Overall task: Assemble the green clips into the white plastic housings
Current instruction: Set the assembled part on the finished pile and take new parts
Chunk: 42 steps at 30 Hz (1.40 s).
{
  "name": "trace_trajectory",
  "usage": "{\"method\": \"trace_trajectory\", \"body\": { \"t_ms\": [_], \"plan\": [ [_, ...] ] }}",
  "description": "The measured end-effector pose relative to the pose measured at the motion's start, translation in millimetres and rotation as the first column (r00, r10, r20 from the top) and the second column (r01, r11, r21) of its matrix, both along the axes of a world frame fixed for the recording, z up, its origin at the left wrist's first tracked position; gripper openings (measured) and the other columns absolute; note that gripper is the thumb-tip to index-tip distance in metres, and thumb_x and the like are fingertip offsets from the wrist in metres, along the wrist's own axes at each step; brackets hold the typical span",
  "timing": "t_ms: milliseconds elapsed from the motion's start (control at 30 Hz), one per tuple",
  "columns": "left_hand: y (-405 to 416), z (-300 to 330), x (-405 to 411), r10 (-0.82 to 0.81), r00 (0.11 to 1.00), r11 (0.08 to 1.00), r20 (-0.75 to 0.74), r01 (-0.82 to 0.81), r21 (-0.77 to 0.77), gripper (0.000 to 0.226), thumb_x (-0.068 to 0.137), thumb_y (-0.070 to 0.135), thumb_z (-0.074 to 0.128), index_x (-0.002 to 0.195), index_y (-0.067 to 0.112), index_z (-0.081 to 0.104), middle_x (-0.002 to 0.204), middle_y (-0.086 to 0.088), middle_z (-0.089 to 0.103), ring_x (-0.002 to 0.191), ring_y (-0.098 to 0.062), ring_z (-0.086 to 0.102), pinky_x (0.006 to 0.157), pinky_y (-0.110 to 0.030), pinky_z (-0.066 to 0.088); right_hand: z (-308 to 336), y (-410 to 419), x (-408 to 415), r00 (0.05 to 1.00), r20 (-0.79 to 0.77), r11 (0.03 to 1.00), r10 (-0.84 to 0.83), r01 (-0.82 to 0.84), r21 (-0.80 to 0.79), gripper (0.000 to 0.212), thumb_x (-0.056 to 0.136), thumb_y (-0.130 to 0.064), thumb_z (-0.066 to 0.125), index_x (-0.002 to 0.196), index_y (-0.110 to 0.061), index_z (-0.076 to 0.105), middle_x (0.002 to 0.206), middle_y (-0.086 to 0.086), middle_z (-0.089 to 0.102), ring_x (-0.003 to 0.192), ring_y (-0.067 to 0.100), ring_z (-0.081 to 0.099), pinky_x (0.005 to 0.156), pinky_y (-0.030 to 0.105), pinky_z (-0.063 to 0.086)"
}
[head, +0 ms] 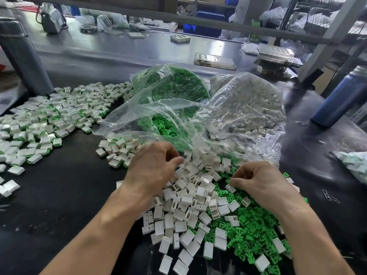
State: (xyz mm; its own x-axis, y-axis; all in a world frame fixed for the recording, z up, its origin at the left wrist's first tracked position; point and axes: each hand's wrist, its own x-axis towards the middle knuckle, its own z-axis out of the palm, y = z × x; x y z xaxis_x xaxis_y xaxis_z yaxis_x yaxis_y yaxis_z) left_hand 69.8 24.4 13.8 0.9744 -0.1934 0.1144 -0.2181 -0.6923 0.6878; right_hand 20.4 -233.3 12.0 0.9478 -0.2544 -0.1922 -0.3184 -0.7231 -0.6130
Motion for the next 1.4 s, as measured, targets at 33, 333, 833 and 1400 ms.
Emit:
{"method": "trace_trajectory", "body": {
  "t_ms": [33,333,833,1400],
  "plan": [
    [-3,-1,-2,-0.019,1.000,1.000,-0.009,0.019,-0.003,0.008,0.092,0.036,0.075,0.089,0.034,0.067,0.086,0.020,0.063,0.078,0.004,0.062,0.081,-0.023,0.058,0,0,0,1.000,-0.003,1.000,0.008,-0.008,-0.002,0.016,0.086,-0.035,0.085,0.075,-0.030,0.075,0.062,-0.024,0.067,0.048,-0.004,0.061,0.044,0.014,0.039],
    [-19,1,-10,-0.131,0.990,0.989,-0.052,0.134,0.069,0.010,0.090,0.043,0.075,0.093,0.037,0.067,0.096,0.021,0.062,0.096,-0.003,0.059,0.098,-0.037,0.054,3,6,-3,0.998,0.062,0.999,0.017,-0.015,-0.029,0.016,0.092,-0.037,0.078,0.081,-0.029,0.070,0.068,-0.011,0.070,0.057,0.002,0.065,0.050,0.017,0.044],
    [-16,12,-10,-0.064,0.976,0.990,-0.207,0.089,0.113,0.013,0.088,0.043,0.079,0.089,0.036,0.068,0.090,0.021,0.065,0.099,-0.005,0.056,0.102,-0.038,0.049,-3,28,0,0.944,0.328,0.937,-0.041,-0.079,0.342,0.021,0.096,-0.016,0.074,0.102,-0.037,0.075,0.088,-0.025,0.073,0.074,-0.007,0.066,0.058,0.008,0.048],
    [-17,10,-10,-0.098,0.970,0.978,-0.224,0.135,0.157,0.016,0.092,0.047,0.073,0.105,0.041,0.065,0.103,0.020,0.061,0.102,-0.008,0.042,0.091,-0.029,0.034,-1,36,-2,0.919,0.383,0.868,-0.092,-0.114,0.483,0.018,0.096,-0.011,0.073,0.103,-0.028,0.076,0.078,-0.002,0.075,0.060,0.002,0.063,0.054,0.013,0.048]
  ]
}}
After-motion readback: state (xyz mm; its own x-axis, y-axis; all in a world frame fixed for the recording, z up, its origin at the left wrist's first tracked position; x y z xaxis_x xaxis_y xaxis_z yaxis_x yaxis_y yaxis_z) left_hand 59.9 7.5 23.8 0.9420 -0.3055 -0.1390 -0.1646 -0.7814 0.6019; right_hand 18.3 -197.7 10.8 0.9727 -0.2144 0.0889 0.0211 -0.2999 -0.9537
